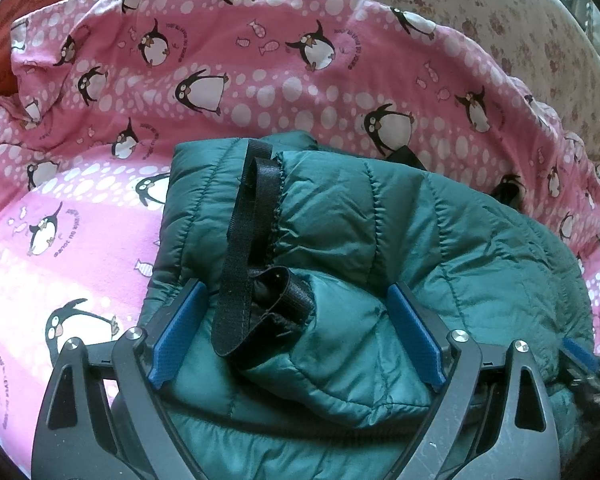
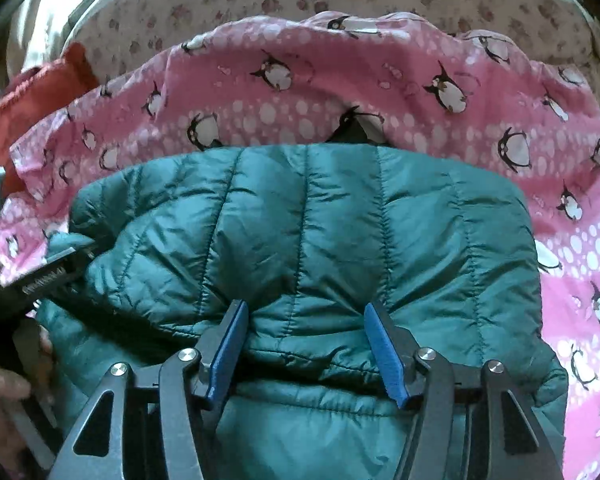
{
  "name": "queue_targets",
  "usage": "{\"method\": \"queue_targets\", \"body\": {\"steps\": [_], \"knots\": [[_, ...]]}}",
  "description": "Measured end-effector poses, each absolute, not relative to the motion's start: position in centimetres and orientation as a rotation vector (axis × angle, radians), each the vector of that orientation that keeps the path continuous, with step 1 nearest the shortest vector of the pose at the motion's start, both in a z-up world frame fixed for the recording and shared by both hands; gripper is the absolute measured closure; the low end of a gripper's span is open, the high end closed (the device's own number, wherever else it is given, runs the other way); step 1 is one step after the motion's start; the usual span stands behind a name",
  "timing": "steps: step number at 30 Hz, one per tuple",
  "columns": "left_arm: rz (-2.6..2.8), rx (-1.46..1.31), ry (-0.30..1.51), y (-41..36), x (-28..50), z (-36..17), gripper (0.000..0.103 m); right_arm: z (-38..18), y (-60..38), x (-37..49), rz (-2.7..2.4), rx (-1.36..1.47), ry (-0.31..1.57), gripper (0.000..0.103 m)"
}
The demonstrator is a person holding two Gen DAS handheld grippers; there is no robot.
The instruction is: Fold large clothes
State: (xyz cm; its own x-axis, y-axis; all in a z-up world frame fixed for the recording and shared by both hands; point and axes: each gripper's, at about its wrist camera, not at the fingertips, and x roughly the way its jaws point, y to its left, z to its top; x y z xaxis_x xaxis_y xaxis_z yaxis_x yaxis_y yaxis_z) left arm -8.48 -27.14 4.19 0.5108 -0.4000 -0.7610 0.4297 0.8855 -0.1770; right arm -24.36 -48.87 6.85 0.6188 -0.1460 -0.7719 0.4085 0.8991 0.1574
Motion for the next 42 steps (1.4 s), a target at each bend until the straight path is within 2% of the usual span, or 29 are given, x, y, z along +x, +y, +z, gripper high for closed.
{"method": "queue_targets", "body": {"steps": [8, 14, 25, 42], "knots": [[-0.467, 0.054, 0.888, -25.4, -10.7, 6.7, 0.012, 10.7, -51.8, -31.1, -0.408, 0.402, 0.764, 0.045], [-0.467, 0.086, 0.88, -23.4, -14.1, 8.2, 0.012, 9.0, -53.1, -34.6, -0.483, 0.401, 0.848, 0.045], [-0.471, 0.104, 0.869, -19.3, -20.5, 8.5, 0.012, 8.6, -51.8, -40.3, -0.48, 0.439, 0.87, 0.045], [-0.496, 0.137, 0.852, -16.3, -26.1, 8.9, 0.012, 8.1, -48.4, -46.9, -0.481, 0.508, 0.867, 0.045]]}}
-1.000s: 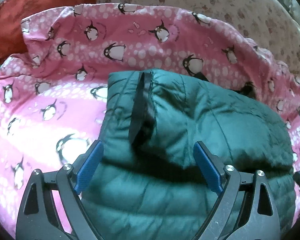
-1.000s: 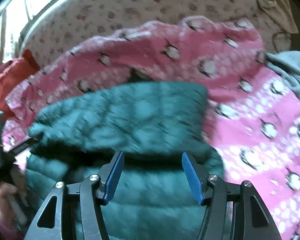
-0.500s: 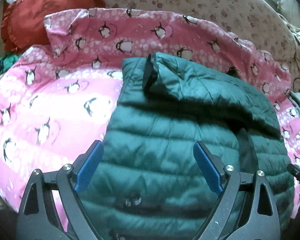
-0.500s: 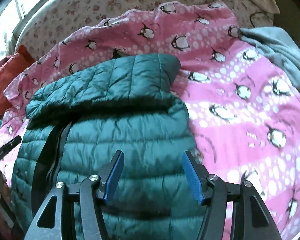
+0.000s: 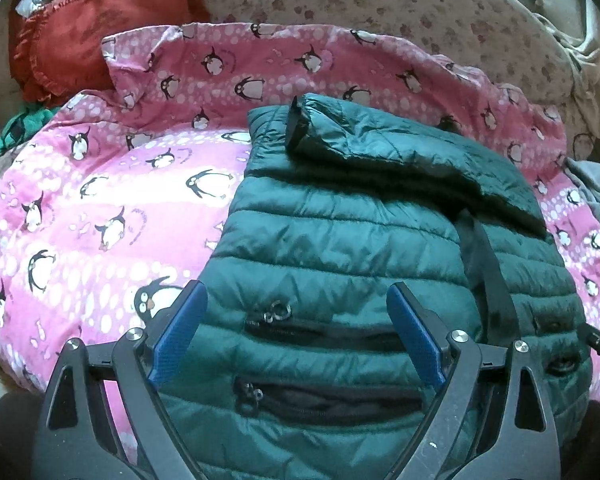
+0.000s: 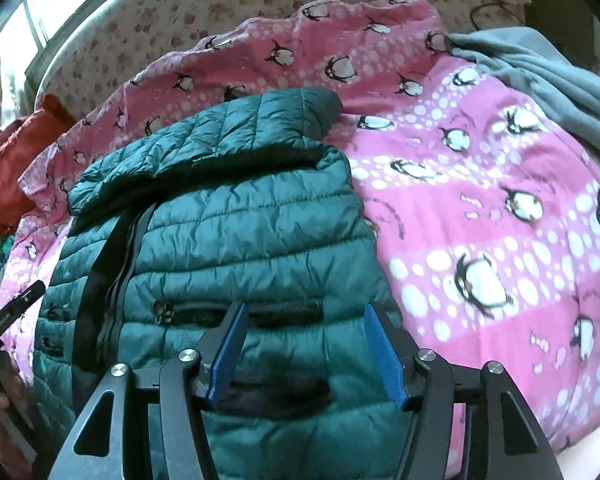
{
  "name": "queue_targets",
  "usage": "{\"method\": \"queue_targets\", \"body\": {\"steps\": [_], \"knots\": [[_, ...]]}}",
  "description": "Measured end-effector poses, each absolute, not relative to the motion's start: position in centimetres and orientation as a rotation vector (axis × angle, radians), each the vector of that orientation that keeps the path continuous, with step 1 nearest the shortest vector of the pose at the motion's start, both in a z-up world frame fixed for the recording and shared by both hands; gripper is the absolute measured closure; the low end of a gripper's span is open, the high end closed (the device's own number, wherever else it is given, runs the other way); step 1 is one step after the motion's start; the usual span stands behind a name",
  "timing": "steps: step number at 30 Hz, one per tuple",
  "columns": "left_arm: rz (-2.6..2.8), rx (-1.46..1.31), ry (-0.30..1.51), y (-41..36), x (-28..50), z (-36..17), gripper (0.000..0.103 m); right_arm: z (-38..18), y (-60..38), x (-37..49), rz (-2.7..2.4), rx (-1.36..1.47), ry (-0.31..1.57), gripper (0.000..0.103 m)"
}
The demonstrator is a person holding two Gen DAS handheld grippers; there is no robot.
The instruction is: Fold large clothes
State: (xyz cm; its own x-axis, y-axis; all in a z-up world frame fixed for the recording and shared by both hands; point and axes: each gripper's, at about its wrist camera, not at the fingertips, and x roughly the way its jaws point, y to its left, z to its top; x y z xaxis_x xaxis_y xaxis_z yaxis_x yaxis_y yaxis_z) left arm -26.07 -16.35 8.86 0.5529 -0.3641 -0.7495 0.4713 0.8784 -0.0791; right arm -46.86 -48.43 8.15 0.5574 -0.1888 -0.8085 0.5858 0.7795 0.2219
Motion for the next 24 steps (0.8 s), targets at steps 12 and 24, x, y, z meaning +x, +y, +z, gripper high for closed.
{"method": "queue_targets", "body": {"steps": [12, 24], "knots": [[-0.506, 0.158, 0.868, -15.0, -28.1, 8.6, 0.012, 7.6, -46.8, -49.8, -0.477, 0.481, 0.892, 0.045], [-0.504, 0.163, 0.887, -13.4, -29.2, 8.0, 0.012, 6.9, -47.1, -53.5, -0.518, 0.497, 0.912, 0.045]]}}
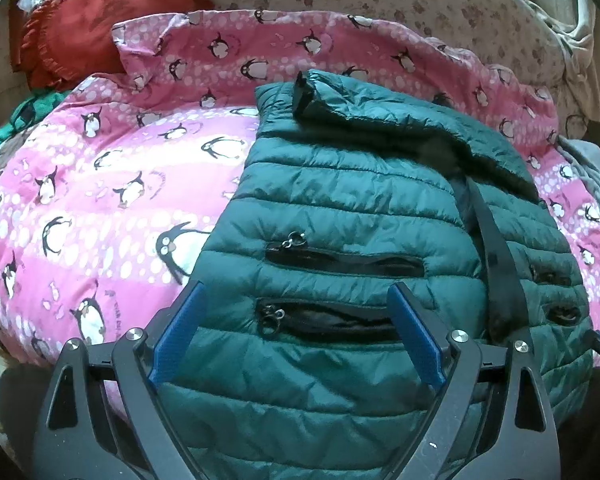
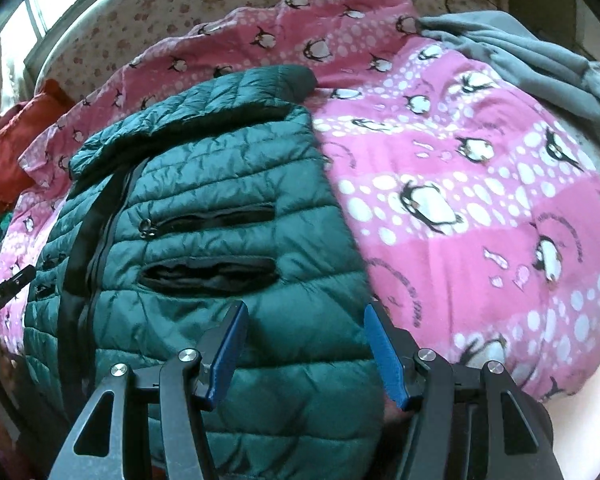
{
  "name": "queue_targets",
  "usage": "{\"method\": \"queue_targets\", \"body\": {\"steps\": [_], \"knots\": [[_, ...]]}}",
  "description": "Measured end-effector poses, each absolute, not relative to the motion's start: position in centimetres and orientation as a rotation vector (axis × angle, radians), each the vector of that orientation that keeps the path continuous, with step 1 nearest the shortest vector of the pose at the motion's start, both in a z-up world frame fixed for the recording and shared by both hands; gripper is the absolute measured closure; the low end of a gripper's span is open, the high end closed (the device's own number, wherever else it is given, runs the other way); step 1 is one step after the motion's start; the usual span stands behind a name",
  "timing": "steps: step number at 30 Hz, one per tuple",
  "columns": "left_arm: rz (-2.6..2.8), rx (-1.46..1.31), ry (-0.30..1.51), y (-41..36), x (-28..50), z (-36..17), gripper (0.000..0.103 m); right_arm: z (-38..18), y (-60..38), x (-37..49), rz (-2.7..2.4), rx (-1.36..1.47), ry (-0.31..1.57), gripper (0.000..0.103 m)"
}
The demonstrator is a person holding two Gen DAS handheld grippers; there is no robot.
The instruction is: Fold large clothes
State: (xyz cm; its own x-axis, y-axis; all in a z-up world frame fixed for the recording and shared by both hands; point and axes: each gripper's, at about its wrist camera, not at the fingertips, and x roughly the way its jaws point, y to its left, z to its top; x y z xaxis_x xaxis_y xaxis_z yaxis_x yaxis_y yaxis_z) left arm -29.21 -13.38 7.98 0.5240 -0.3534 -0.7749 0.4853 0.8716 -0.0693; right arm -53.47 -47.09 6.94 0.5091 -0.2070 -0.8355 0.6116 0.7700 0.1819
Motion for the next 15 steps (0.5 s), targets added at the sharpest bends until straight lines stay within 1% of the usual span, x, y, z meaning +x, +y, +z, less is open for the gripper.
{"method": "queue_targets", "body": {"steps": [5, 15], "knots": [[-0.497, 0.16, 0.898, -12.8, -29.4, 7.6, 0.012, 6.2, -47.6, -54.4, -0.511, 0.546, 0.919, 0.045], [-0.494, 0.169, 0.928, -12.0, -30.0, 6.7, 0.012, 5.5, -47.2, -55.0, -0.494, 0.556, 0.933, 0.043]]}}
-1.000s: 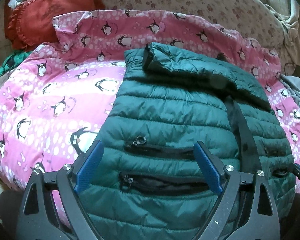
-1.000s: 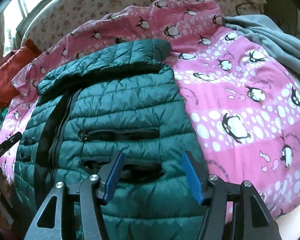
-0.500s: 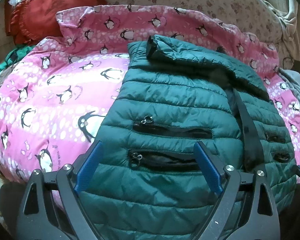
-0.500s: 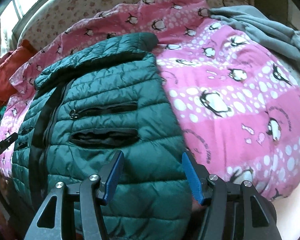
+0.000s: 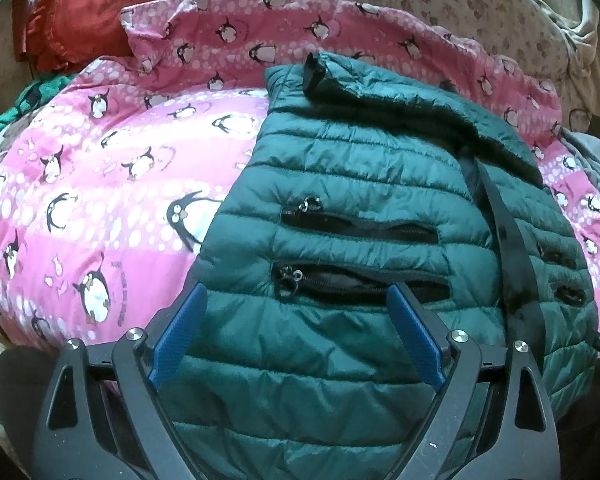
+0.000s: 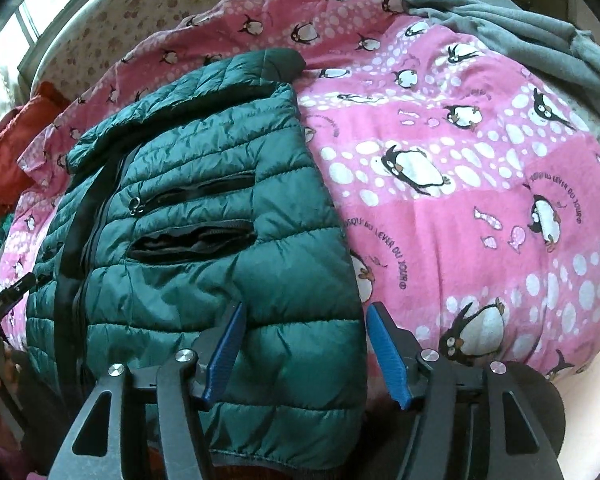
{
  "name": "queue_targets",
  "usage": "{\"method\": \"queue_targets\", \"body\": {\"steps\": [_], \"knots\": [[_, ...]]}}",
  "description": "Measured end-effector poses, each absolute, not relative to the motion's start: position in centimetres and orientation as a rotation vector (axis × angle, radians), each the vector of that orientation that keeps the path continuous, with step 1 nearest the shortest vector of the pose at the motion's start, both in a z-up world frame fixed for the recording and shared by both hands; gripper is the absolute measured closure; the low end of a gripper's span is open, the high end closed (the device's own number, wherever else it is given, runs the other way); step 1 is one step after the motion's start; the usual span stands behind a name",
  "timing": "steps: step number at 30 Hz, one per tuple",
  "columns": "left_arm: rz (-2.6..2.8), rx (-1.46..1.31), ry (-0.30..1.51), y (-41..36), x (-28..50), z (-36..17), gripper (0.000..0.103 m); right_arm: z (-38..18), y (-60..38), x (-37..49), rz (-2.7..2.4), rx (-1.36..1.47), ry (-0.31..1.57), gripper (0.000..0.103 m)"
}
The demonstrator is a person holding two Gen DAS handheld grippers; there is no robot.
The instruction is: Fold large clothes
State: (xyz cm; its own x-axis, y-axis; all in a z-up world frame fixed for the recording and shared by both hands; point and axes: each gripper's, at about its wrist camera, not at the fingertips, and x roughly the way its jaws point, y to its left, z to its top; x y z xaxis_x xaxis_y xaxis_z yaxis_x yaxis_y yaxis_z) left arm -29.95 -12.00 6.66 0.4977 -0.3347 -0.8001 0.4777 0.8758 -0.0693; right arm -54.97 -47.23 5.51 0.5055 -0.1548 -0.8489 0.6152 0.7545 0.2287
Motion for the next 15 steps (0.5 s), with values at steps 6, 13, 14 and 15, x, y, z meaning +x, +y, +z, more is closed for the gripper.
{"method": "queue_targets", "body": {"steps": [6, 13, 14, 15], "knots": [[-0.495, 0.115, 0.965, -11.1, -29.7, 5.9, 0.012, 5.2, -47.2, -55.3, -0.486, 0.575, 0.932, 0.04], [-0.491, 0.071, 0.979, -10.1, -29.4, 5.9, 0.012, 4.8, -47.2, -55.5, -0.456, 0.599, 0.929, 0.04], [-0.488, 0.067, 0.98, -9.9, -29.3, 6.0, 0.012, 4.8, -47.2, -55.5, -0.453, 0.603, 0.929, 0.039], [-0.481, 0.062, 0.981, -9.6, -29.3, 6.1, 0.012, 4.8, -47.3, -55.5, -0.451, 0.608, 0.929, 0.039]]}}
